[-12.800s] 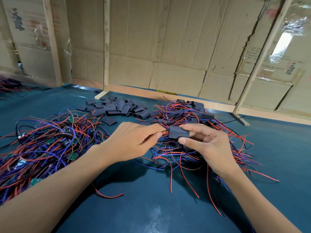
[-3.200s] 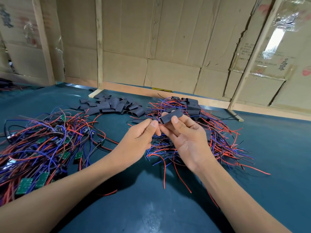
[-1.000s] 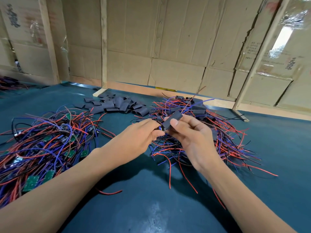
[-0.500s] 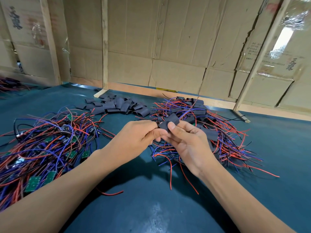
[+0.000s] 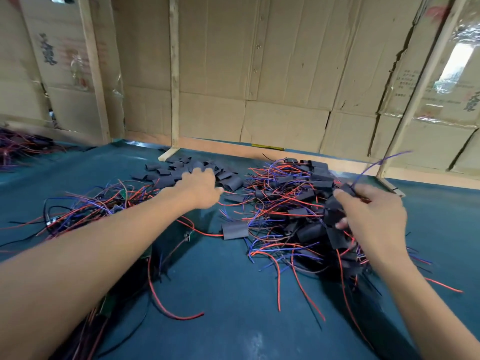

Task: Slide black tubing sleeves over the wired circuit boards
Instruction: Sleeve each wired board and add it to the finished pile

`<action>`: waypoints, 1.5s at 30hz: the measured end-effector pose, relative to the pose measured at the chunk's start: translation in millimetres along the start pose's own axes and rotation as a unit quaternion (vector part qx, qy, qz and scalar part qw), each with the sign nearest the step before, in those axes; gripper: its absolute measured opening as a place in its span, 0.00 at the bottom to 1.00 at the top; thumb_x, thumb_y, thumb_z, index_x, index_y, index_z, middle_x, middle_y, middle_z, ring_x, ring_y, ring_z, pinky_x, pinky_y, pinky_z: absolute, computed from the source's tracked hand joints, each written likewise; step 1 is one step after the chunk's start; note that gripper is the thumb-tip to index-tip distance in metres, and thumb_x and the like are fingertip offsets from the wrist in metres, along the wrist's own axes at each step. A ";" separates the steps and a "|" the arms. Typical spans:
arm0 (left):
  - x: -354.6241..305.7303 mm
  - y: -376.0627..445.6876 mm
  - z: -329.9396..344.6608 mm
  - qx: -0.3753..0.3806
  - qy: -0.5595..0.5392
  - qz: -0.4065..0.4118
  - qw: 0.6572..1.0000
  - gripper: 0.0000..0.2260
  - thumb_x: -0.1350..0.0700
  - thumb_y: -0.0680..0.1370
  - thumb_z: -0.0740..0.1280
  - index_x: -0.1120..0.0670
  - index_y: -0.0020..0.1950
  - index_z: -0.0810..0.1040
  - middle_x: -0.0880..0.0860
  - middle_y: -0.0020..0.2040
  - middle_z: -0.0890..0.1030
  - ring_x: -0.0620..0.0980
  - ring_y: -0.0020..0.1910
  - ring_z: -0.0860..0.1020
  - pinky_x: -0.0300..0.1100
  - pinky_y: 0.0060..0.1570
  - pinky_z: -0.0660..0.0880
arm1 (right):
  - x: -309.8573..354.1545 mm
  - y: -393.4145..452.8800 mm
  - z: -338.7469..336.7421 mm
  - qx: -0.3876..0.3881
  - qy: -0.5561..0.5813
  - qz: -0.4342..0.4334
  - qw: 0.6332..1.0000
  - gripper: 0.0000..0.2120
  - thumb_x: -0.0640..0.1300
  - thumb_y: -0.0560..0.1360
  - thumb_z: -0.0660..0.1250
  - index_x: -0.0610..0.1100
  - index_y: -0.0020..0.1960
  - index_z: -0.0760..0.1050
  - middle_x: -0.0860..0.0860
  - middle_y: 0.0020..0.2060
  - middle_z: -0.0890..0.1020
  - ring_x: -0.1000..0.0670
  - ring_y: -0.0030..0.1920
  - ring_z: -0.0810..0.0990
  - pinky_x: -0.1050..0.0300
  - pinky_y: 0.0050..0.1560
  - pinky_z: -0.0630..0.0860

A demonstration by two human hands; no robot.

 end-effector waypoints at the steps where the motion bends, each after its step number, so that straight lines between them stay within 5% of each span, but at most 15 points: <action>1: 5.2 8.3 2.7 0.001 0.022 0.008 1.000 0.24 0.44 0.83 0.59 0.57 0.74 0.66 0.63 0.71 0.67 0.66 0.70 0.66 0.59 0.68 0.67 | -2.4 0.7 -2.3 0.004 -0.046 0.005 0.999 0.11 0.51 0.75 0.70 0.48 0.36 0.79 0.52 0.23 0.80 0.50 0.26 0.81 0.56 0.38 0.79; 6: 21.3 30.0 34.6 0.041 0.120 0.036 0.991 0.24 0.43 0.84 0.56 0.51 0.78 0.61 0.59 0.74 0.62 0.63 0.72 0.62 0.59 0.67 0.65 | -7.6 13.2 -18.8 -0.019 -0.134 0.027 0.990 0.16 0.58 0.74 0.71 0.45 0.43 0.84 0.46 0.38 0.84 0.39 0.46 0.80 0.51 0.48 0.73; 10: 35.3 55.5 29.9 -0.017 0.139 0.066 0.988 0.25 0.48 0.83 0.57 0.45 0.80 0.55 0.56 0.79 0.53 0.61 0.76 0.55 0.62 0.69 0.62 | -9.9 9.7 -20.3 -0.057 -0.125 0.040 0.990 0.18 0.62 0.75 0.69 0.46 0.40 0.77 0.48 0.36 0.81 0.41 0.45 0.77 0.52 0.44 0.67; 14: 50.7 71.3 33.2 0.094 0.117 0.034 0.988 0.27 0.50 0.82 0.53 0.30 0.77 0.47 0.45 0.82 0.45 0.60 0.80 0.48 0.67 0.72 0.58 | -2.8 4.4 -15.7 -0.082 -0.106 0.008 0.991 0.16 0.60 0.76 0.68 0.49 0.39 0.71 0.55 0.35 0.78 0.43 0.43 0.76 0.53 0.43 0.63; 19: 36.6 68.7 30.3 0.055 0.127 0.039 0.990 0.16 0.44 0.83 0.57 0.38 0.71 0.68 0.53 0.72 0.70 0.59 0.71 0.67 0.62 0.67 0.61 | 3.9 -9.1 -0.8 -0.075 -0.079 -0.076 0.991 0.16 0.54 0.76 0.70 0.48 0.36 0.69 0.56 0.26 0.76 0.54 0.32 0.74 0.53 0.36 0.66; 24: 13.0 38.6 9.4 -0.065 0.159 0.028 0.985 0.10 0.61 0.77 0.63 0.54 0.57 0.72 0.55 0.52 0.81 0.58 0.55 0.78 0.51 0.61 0.64 | 13.9 -19.7 4.6 -0.098 -0.041 -0.161 0.981 0.16 0.56 0.76 0.67 0.48 0.37 0.68 0.55 0.27 0.76 0.55 0.34 0.75 0.55 0.35 0.68; 27: 1.8 13.2 -13.7 -0.089 -0.058 0.030 0.994 0.14 0.58 0.76 0.70 0.55 0.59 0.71 0.57 0.52 0.81 0.57 0.52 0.79 0.47 0.50 0.71 | 27.9 -31.4 15.1 -0.037 0.011 -0.217 0.975 0.11 0.54 0.76 0.70 0.50 0.41 0.72 0.54 0.29 0.77 0.55 0.33 0.76 0.66 0.35 0.69; 29: -16.0 -15.5 -24.3 0.002 -0.276 0.065 0.959 0.14 0.55 0.73 0.77 0.54 0.54 0.77 0.54 0.43 0.85 0.47 0.41 0.81 0.41 0.38 0.72 | 36.5 -39.9 30.3 0.075 0.099 -0.187 0.974 0.09 0.53 0.74 0.74 0.54 0.51 0.77 0.56 0.40 0.82 0.54 0.34 0.79 0.66 0.37 0.73; 31: -37.9 -53.5 -23.4 0.135 -0.401 0.122 0.898 0.10 0.56 0.73 0.77 0.55 0.49 0.79 0.54 0.38 0.85 0.42 0.31 0.79 0.35 0.30 0.69 | 43.2 -48.4 46.3 0.193 0.202 -0.100 0.955 0.21 0.53 0.71 0.78 0.54 0.62 0.77 0.57 0.48 0.83 0.51 0.37 0.81 0.60 0.34 0.75; 33: -52.0 -90.7 -20.1 0.215 -0.462 0.162 0.845 0.05 0.58 0.76 0.74 0.58 0.48 0.81 0.55 0.40 0.85 0.44 0.34 0.80 0.33 0.29 0.68 | 46.7 -55.3 58.4 0.291 0.285 -0.037 0.913 0.25 0.50 0.69 0.77 0.49 0.65 0.79 0.51 0.49 0.84 0.44 0.35 0.80 0.56 0.31 0.75; 38: -53.4 -134.4 -17.8 0.235 -0.641 0.110 0.722 0.08 0.51 0.71 0.75 0.55 0.45 0.85 0.56 0.42 0.85 0.48 0.39 0.83 0.34 0.30 0.72 | 52.9 -63.4 56.1 0.397 0.427 -0.005 0.813 0.19 0.40 0.65 0.80 0.42 0.56 0.85 0.43 0.49 0.84 0.46 0.40 0.81 0.58 0.38 0.80; 40: -42.4 -131.2 -20.7 0.183 -0.588 0.097 0.782 0.17 0.41 0.72 0.72 0.55 0.44 0.81 0.55 0.39 0.85 0.51 0.37 0.84 0.38 0.30 0.73 | 54.4 -65.0 57.0 0.403 0.439 0.001 0.803 0.18 0.39 0.65 0.78 0.41 0.55 0.85 0.43 0.49 0.83 0.46 0.43 0.81 0.57 0.40 0.82; 42: -21.2 -119.0 -23.7 0.083 -0.278 0.107 0.951 0.29 0.28 0.74 0.59 0.55 0.40 0.77 0.55 0.36 0.83 0.54 0.36 0.83 0.42 0.35 0.73 | 53.8 -64.3 61.6 0.380 0.416 0.023 0.826 0.17 0.38 0.63 0.77 0.41 0.53 0.85 0.44 0.44 0.85 0.48 0.40 0.82 0.58 0.38 0.81; 43: -8.4 -112.3 -24.4 0.037 -0.067 0.092 0.993 0.32 0.26 0.74 0.55 0.55 0.39 0.75 0.55 0.37 0.82 0.56 0.38 0.81 0.44 0.37 0.72 | 51.6 -63.3 63.6 0.364 0.402 0.038 0.839 0.18 0.38 0.63 0.76 0.40 0.53 0.85 0.44 0.41 0.85 0.49 0.36 0.82 0.58 0.37 0.81; 45: 11.4 -101.9 -20.1 0.043 0.120 0.046 0.991 0.27 0.29 0.76 0.59 0.54 0.40 0.71 0.56 0.45 0.81 0.57 0.44 0.78 0.45 0.41 0.70 | 45.8 -60.9 66.2 0.340 0.381 0.074 0.857 0.19 0.36 0.63 0.76 0.38 0.54 0.83 0.43 0.39 0.82 0.49 0.33 0.81 0.59 0.36 0.81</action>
Point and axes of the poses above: each hand's wrist, its own y-axis towards the middle knuckle, its own z-axis out of the palm, x = y × z, the point moved 4 cm from there along y, towards the middle knuckle
